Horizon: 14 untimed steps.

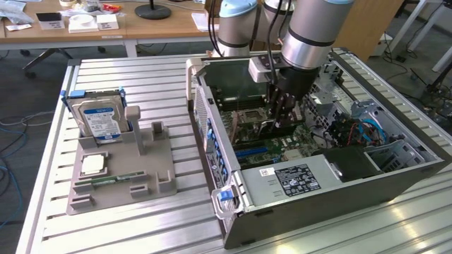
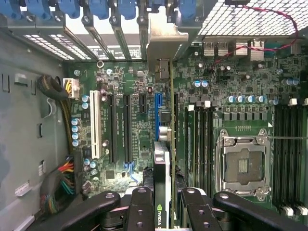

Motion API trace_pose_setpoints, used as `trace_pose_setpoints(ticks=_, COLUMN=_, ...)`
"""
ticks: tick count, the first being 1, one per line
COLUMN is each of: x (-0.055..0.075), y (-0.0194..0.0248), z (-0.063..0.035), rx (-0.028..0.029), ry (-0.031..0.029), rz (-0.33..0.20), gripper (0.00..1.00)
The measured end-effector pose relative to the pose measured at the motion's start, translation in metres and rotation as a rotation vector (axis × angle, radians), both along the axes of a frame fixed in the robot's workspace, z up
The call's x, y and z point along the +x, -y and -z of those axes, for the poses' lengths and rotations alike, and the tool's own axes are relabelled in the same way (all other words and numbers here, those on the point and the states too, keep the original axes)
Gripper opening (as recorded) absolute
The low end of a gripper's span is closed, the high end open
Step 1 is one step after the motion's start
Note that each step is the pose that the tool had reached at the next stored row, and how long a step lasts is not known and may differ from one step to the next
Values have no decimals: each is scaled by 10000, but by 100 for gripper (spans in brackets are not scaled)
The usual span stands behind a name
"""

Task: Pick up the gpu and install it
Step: 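Insert the gpu into the slot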

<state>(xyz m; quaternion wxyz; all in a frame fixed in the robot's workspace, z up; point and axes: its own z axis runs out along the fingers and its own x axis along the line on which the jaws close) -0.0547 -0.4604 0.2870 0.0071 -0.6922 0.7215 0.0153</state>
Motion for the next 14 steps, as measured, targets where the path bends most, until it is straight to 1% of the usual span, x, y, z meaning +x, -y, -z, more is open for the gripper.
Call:
trace_pose_setpoints(ticks=4, x=0, y=0, z=0, rx=-1, ry=-6, rz=-4, gripper=27)
trace_pose_setpoints(ticks=14, x=-30, y=0, z=4, rx=0, ry=8, rz=-5, gripper=27)
